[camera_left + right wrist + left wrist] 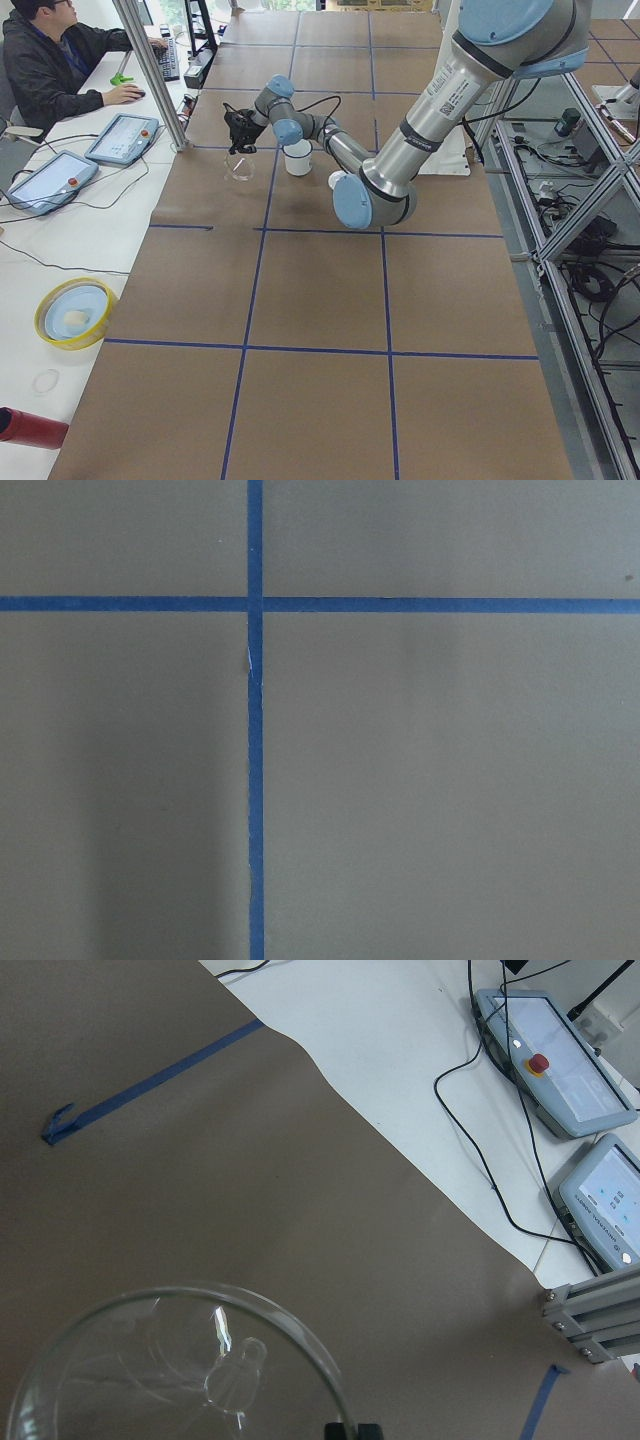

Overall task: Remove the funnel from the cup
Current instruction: 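Carry the funnel farther from the robot and release it on the table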

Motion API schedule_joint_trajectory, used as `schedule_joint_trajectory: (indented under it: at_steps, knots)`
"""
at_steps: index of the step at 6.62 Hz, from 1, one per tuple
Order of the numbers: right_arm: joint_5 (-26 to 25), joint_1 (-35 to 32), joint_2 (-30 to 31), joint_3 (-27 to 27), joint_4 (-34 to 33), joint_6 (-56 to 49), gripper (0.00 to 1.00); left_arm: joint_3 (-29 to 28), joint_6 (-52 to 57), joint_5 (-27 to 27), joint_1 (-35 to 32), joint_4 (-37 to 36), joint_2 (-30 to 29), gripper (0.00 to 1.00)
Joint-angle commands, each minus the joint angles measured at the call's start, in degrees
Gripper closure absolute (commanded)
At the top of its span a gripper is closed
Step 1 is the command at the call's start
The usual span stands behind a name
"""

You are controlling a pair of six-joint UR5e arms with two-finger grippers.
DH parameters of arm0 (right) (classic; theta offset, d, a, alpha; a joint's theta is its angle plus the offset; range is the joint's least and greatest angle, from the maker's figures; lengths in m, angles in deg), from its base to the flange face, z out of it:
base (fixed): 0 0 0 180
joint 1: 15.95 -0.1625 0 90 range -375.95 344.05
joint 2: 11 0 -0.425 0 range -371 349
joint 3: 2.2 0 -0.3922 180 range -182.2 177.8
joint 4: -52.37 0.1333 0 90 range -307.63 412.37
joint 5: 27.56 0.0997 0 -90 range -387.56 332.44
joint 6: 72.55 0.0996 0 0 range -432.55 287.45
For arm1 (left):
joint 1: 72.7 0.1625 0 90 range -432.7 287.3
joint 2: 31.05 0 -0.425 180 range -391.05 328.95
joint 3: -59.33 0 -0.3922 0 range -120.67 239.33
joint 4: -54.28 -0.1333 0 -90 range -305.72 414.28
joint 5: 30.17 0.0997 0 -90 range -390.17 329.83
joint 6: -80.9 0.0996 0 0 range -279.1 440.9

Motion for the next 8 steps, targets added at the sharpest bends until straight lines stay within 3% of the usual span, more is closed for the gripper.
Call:
schedule_joint_trajectory:
  at_steps: [1, 6, 8]
  knots:
    - [0.0, 0.0, 0.0, 0.0, 0.0, 0.0, 0.00, -3.8, -2.0, 4.4, 0.7, 8.3, 1.2, 1.00]
    - [0.0, 0.0, 0.0, 0.0, 0.0, 0.0, 0.00, -5.5, -1.4, 4.3, 1.3, 8.4, 1.2, 0.97]
    - [0.0, 0.0, 0.0, 0.0, 0.0, 0.0, 0.00, -5.5, -1.4, 4.3, 1.5, 8.4, 1.3, 0.65]
